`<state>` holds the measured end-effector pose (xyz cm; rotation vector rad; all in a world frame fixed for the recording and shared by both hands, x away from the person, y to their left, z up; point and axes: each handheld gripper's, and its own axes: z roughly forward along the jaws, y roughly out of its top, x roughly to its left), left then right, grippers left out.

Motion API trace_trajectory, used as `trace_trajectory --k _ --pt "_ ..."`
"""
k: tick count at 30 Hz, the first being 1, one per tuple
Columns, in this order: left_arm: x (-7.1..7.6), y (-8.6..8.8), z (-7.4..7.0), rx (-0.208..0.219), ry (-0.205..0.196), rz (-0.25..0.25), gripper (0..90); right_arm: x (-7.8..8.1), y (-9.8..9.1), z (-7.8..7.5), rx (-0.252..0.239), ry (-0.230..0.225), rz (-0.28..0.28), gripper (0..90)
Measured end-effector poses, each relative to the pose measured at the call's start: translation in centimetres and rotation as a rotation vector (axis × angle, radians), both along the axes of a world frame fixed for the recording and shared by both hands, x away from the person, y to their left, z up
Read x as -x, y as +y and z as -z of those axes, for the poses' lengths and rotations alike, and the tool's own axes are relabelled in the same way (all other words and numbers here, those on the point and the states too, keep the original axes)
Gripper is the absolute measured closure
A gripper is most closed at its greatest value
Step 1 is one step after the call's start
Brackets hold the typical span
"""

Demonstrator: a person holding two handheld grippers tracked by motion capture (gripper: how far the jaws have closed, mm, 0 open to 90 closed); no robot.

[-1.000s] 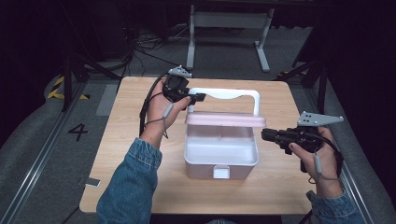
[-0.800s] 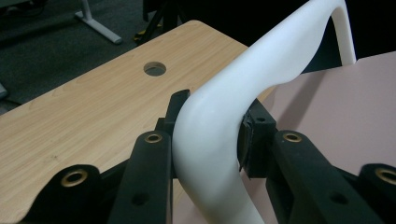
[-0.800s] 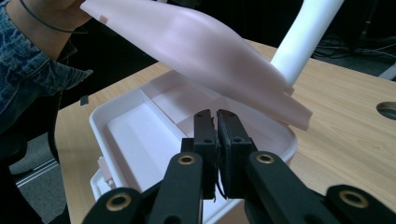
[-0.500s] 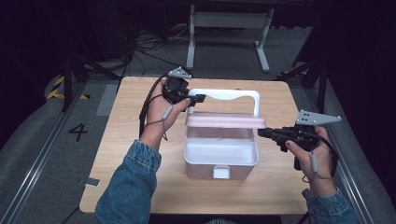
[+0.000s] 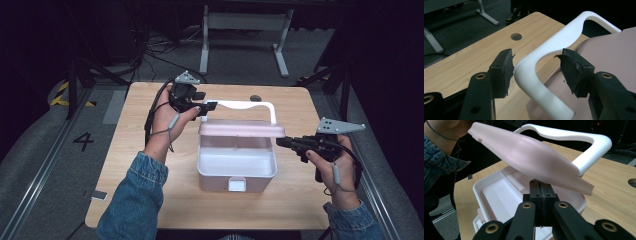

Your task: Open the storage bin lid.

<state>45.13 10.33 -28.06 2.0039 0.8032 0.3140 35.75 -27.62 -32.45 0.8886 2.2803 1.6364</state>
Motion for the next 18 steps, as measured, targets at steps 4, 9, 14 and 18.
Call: trace_trajectory --k 4,9,14,18 --pt "0.4 0.4 -0.1 -0.006 -0.005 0.007 42.6 0.0 0.0 0.0 -0.002 0.003 0.002 90.0" --pt "1.2 1.0 -0.5 -0.02 -0.019 0.05 39.6 0.0 0.0 0.0 -0.002 0.007 0.002 90.0" --pt "2.7 2.5 -1.1 0.001 -0.057 0.058 39.2 0.0 0.0 0.0 -0.002 0.009 0.002 90.0" --pt "4.0 3.7 -1.2 0.003 -0.074 0.062 39.1 0.0 0.1 0.0 -0.002 0.01 0.005 90.0"
